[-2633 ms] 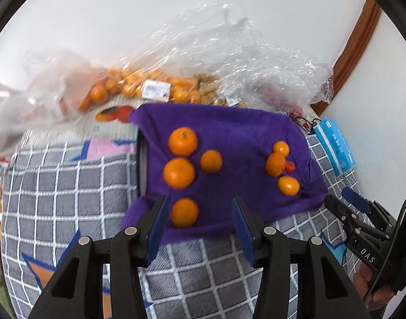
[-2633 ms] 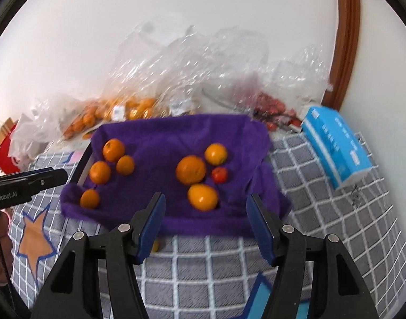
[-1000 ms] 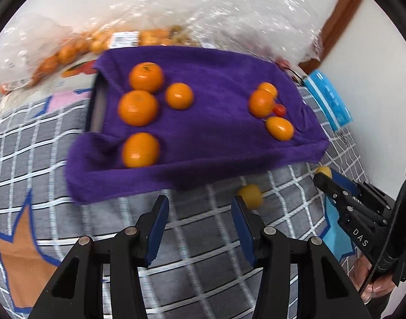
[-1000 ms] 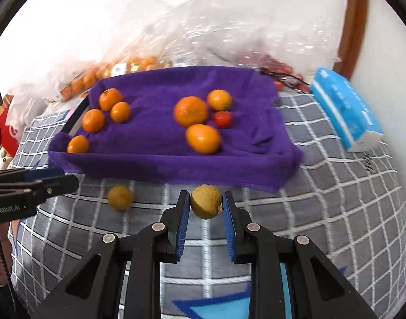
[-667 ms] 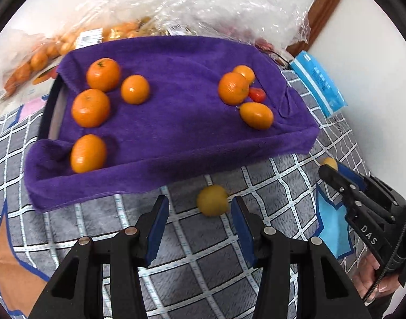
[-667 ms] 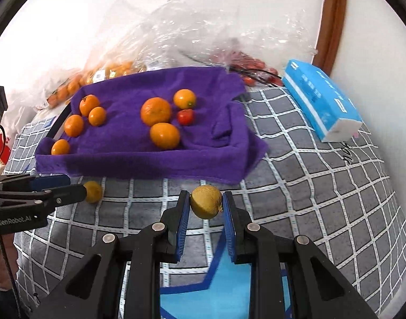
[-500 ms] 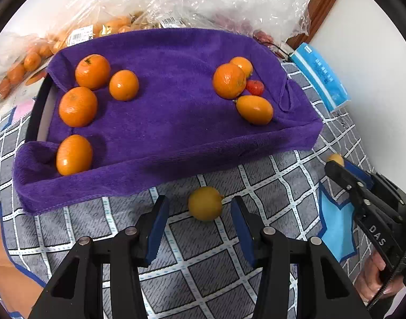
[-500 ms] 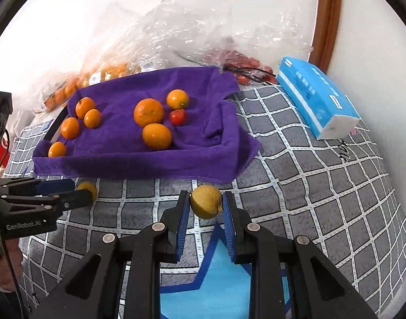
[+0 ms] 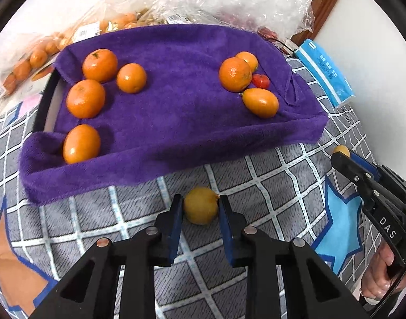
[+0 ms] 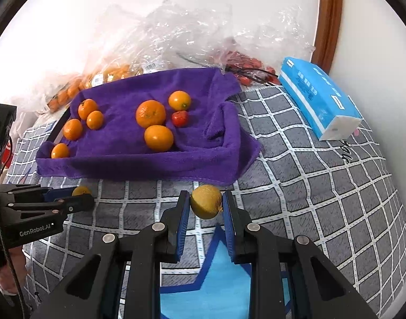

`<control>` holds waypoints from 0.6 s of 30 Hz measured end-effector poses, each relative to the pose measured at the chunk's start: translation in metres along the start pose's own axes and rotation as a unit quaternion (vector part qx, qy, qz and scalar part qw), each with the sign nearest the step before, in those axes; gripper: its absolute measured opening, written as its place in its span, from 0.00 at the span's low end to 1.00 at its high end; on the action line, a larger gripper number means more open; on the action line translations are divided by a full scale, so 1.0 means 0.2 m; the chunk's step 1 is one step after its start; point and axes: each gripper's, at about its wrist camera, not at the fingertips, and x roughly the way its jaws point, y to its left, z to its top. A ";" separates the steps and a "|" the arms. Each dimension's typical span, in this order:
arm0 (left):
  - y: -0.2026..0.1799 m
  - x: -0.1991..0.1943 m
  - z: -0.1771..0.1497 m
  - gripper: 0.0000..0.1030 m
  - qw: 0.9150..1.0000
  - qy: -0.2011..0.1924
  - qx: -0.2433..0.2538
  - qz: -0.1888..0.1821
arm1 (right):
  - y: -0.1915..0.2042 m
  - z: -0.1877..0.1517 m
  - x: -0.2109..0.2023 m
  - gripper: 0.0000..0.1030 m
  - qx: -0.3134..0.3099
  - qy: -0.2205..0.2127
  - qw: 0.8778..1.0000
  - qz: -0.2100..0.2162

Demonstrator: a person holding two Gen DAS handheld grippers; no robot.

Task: Organize fruits
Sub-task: 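Grasp a yellow-green fruit with the right tool while the left tool grasps the other, then lift and carry the yellow-green fruit over the towel with both tools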

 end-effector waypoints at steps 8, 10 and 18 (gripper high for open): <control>0.06 -0.25 -0.04 0.24 0.999 -0.043 -0.018 -0.002 | 0.12 0.07 -0.16 0.24 -0.016 -0.026 0.999 0.011; 0.07 -0.33 -0.05 0.24 0.998 -0.058 -0.021 -0.002 | 0.14 0.09 -0.20 0.24 -0.018 -0.033 0.999 0.012; 0.12 -0.63 -0.07 0.24 0.992 -0.120 -0.036 -0.002 | 0.24 0.19 -0.39 0.24 -0.028 -0.068 0.997 0.010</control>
